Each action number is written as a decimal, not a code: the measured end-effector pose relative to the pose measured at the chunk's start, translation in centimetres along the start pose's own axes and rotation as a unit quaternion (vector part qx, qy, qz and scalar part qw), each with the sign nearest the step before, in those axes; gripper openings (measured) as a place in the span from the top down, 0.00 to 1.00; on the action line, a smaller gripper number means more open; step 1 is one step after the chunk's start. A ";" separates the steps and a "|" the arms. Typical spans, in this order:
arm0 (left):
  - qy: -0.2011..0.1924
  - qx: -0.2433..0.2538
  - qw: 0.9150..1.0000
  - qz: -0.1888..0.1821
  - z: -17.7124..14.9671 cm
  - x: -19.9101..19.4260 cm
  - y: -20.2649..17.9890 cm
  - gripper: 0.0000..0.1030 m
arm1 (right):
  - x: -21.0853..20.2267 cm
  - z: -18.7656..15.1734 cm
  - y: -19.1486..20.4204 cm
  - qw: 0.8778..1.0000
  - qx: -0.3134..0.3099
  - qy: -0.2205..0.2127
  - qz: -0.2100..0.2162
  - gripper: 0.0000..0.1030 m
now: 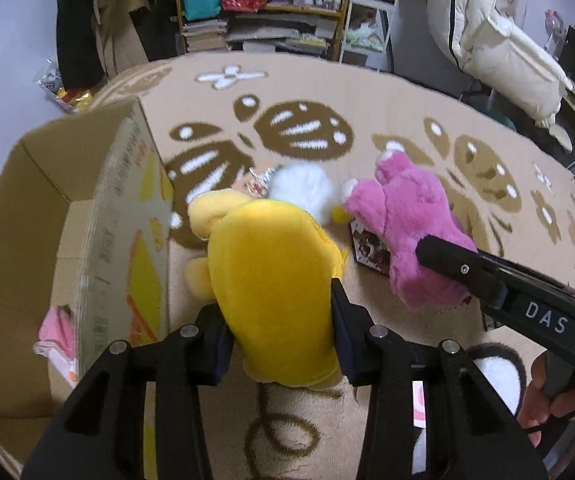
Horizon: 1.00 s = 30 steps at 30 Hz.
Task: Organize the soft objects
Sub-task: 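Lift the yellow plush and pink bear up toward the box with both grippers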
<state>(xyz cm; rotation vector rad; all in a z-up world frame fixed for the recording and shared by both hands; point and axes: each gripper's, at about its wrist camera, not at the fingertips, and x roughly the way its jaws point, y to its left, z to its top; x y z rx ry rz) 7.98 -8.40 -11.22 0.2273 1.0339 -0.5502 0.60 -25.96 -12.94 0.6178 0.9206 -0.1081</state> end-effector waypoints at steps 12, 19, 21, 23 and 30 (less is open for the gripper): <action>-0.080 -0.007 0.997 0.021 1.6 -8.3 1.2 0.61 | -3.8 1.0 4.1 0.997 -0.051 -0.061 0.021 0.56; -0.112 -0.033 0.991 0.061 1.6 -12.5 4.5 0.60 | -5.9 2.0 7.6 0.990 -0.088 -0.101 0.053 0.56; -0.123 -0.043 0.989 0.071 1.4 -13.2 5.6 0.60 | -6.1 2.0 8.5 0.987 -0.098 -0.110 0.065 0.56; -0.125 -0.045 0.988 0.079 1.1 -13.7 6.4 0.60 | -5.9 2.0 9.2 0.985 -0.101 -0.112 0.079 0.56; -0.119 -0.069 0.986 0.098 0.3 -14.4 9.0 0.60 | -4.8 1.5 12.3 0.980 -0.141 -0.103 0.097 0.56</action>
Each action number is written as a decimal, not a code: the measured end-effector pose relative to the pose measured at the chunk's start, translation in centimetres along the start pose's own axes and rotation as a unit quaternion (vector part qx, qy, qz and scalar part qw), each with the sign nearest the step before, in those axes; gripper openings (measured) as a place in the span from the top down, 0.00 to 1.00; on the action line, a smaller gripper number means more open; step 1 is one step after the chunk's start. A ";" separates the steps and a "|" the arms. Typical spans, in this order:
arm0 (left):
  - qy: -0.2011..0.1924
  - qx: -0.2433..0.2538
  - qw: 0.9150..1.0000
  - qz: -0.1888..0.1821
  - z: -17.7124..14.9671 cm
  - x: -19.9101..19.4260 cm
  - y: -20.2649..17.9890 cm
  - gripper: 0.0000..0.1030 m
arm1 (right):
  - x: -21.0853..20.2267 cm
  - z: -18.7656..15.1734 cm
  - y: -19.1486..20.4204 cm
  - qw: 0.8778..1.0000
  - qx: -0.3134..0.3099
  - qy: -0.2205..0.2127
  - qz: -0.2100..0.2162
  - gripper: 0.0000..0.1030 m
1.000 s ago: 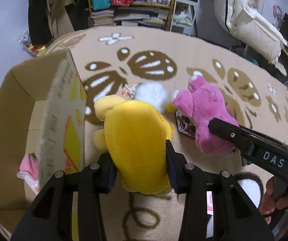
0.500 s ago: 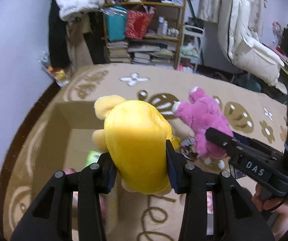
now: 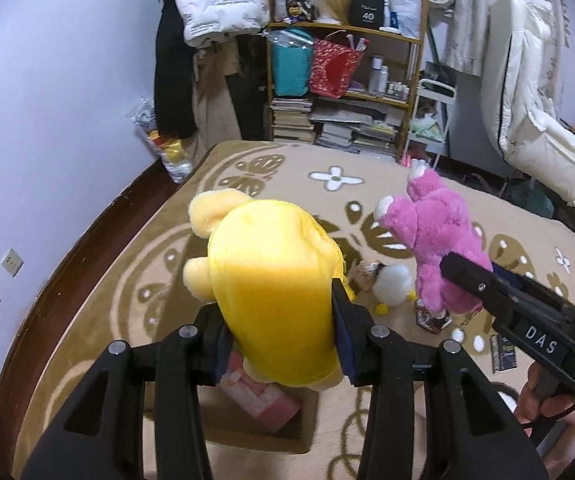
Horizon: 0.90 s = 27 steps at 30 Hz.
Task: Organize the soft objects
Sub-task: 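Lift the yellow plush and pink bear up toward the box with both grippers, then lower both plushes into the box and open both grippers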
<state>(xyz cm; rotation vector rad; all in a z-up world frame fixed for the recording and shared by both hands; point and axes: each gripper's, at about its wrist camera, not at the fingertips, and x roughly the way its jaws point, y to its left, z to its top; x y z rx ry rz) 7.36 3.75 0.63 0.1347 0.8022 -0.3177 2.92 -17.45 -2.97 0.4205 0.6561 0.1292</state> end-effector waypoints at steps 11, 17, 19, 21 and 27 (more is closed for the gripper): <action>0.030 -0.015 0.999 0.018 -1.7 1.2 2.1 0.60 | 2.0 -0.2 4.8 0.997 -0.068 0.006 0.025 0.55; 0.036 -0.052 0.998 0.029 -2.5 1.3 3.6 0.59 | 3.0 -0.3 7.0 0.994 -0.097 0.016 0.040 0.55; 0.045 -0.063 0.997 0.031 -2.8 1.7 4.2 0.59 | 3.5 -0.4 7.8 0.993 -0.104 0.023 0.047 0.55; 0.052 -0.076 0.995 0.035 -3.1 2.0 5.0 0.59 | 3.9 -0.5 8.5 0.992 -0.113 0.029 0.051 0.55; 0.056 -0.115 0.991 0.046 -3.3 2.5 7.2 0.59 | 5.2 -1.2 10.1 0.988 -0.134 0.048 0.054 0.54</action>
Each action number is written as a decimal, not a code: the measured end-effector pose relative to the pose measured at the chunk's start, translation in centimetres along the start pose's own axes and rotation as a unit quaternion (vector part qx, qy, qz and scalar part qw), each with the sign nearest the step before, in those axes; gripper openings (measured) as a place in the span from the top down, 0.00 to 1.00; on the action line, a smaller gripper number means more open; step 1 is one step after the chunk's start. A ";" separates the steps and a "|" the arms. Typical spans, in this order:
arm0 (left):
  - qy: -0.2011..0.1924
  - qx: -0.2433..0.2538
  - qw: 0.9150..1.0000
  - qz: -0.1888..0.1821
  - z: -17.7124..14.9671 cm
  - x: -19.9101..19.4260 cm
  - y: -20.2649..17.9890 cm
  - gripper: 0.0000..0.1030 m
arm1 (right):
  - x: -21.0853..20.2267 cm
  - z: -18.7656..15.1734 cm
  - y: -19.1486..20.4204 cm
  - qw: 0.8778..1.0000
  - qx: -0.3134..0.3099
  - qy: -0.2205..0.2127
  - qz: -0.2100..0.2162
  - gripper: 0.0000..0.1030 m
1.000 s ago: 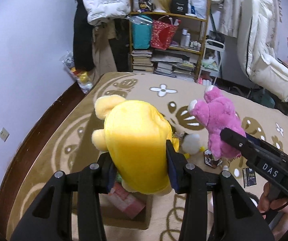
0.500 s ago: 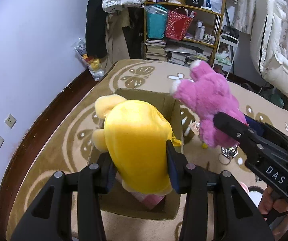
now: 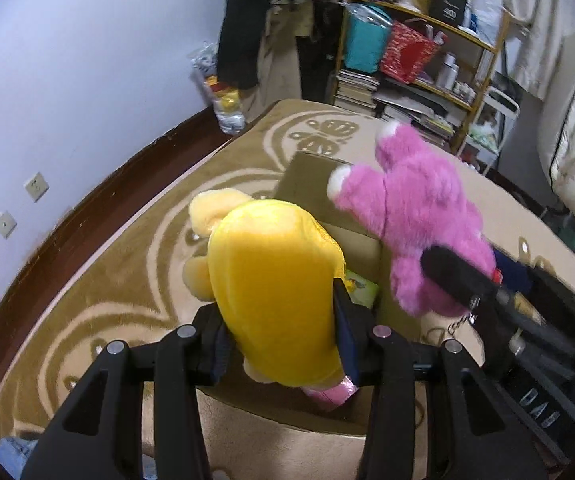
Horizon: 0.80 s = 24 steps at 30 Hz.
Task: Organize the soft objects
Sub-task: 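Lower both plushes into the box and open both grippers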
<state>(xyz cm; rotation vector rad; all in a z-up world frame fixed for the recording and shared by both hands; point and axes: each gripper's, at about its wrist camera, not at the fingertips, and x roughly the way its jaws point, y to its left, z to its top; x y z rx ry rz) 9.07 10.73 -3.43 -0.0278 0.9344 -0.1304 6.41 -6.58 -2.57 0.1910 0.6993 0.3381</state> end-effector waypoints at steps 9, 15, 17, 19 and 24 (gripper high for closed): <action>0.029 -0.007 1.000 0.006 0.2 1.7 0.6 0.57 | 2.6 -1.6 -0.5 0.999 0.003 0.043 -0.003 0.54; 0.041 -0.015 0.999 0.009 0.2 2.3 0.9 0.57 | 2.8 -1.9 -0.5 0.999 0.000 0.047 -0.003 0.54; 0.039 -0.016 0.999 0.012 0.2 2.1 0.9 0.56 | 2.8 -2.0 -0.5 0.999 -0.002 0.045 -0.003 0.54; 0.039 -0.016 0.999 0.014 0.3 2.2 1.0 0.56 | 2.9 -2.1 -0.5 0.999 -0.004 0.046 -0.004 0.53; 0.048 -0.013 0.999 0.016 0.3 2.6 0.9 0.56 | 3.1 -2.2 -0.2 0.999 -0.008 0.051 -0.007 0.53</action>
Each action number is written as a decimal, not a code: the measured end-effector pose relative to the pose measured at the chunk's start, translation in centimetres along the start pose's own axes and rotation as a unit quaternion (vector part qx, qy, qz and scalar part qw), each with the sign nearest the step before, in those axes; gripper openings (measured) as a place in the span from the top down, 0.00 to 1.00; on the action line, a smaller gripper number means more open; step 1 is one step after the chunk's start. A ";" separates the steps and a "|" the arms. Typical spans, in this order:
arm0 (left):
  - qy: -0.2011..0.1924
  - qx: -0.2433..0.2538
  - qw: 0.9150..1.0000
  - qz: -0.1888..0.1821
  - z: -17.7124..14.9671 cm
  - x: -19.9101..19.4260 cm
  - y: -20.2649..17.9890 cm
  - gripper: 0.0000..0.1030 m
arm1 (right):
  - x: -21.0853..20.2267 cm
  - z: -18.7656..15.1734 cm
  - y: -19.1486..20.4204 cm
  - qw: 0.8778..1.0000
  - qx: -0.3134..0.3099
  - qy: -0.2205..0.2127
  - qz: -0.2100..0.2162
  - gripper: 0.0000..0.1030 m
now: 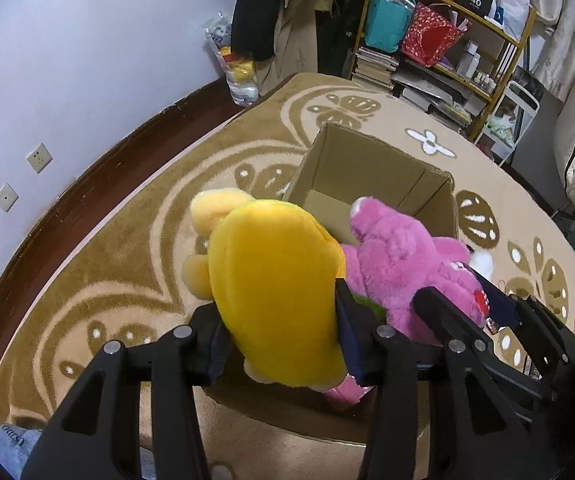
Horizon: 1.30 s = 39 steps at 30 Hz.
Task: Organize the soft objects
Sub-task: 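Lower both plushes into the box and open both grippers, then move both tools back over the swirl cushion and black Face tissue pack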
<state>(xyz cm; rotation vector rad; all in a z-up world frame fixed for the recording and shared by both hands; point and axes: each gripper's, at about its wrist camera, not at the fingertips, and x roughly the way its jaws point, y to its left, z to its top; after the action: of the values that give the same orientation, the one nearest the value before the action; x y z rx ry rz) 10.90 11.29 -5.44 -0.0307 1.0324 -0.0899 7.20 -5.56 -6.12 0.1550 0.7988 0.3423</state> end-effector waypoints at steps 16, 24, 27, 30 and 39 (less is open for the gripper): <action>-0.001 0.033 0.999 0.004 0.5 -0.5 -1.1 0.40 | -0.3 -0.2 -1.3 0.999 0.021 -0.008 -0.029 0.16; -0.036 0.024 0.999 0.003 1.0 -2.1 -1.0 0.08 | -1.2 -0.3 -2.9 0.998 0.052 -0.018 -0.038 0.11; -0.044 0.027 0.999 0.001 1.1 -2.5 -1.3 0.04 | -1.7 -0.4 -3.7 0.996 0.070 -0.019 -0.046 0.11; -0.048 0.030 0.998 -0.009 1.1 -2.9 -1.5 0.01 | -2.4 -0.5 -4.7 0.995 0.089 -0.021 -0.048 0.10; -0.085 0.091 0.992 -0.006 0.4 -4.4 -5.1 0.01 | -5.4 -1.1 -7.8 0.988 0.132 -0.028 -0.078 0.00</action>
<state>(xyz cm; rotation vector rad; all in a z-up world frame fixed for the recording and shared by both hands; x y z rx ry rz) 8.69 6.63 -1.16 0.1190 0.8515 -0.1888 4.83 -14.77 -5.26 0.3469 0.7933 0.0824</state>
